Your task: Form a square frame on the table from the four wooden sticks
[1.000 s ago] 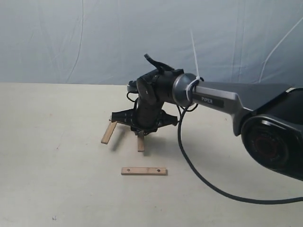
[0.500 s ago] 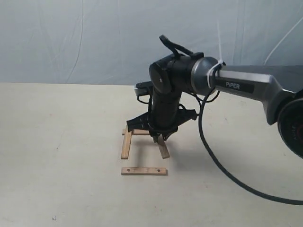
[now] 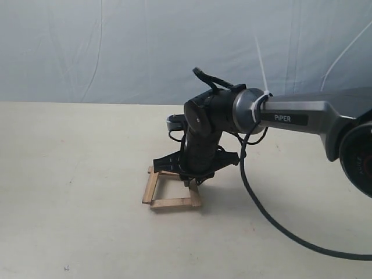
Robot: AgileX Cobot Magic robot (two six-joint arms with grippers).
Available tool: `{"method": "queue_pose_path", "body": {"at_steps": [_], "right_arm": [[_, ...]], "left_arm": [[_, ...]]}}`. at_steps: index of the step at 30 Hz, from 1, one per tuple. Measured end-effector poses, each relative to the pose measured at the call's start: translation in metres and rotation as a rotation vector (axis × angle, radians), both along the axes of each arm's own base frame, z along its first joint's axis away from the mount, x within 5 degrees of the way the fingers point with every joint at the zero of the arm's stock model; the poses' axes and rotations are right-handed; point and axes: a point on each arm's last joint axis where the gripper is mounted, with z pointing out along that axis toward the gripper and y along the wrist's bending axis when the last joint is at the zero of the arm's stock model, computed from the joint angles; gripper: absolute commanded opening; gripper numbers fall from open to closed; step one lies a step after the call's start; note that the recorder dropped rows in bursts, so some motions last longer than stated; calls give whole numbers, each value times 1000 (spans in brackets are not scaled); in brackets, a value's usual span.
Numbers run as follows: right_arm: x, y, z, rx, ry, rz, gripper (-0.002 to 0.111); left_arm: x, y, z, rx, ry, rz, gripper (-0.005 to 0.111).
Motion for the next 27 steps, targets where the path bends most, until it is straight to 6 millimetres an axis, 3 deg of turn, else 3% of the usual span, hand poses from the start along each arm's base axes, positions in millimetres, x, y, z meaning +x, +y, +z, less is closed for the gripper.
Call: {"method": "queue_pose_path", "body": {"at_steps": [8,15,27], "right_arm": [[2,-2,6,4,-18,-7,-1],[16,3,20,39,-75,-15,-1],[30,11,1,-4,-52,-14,-1]], "left_arm": [[0,0,0,0,0,0,0],[0,0,0,0,0,0,0],[0,0,-1,1,11,-3,0]]}}
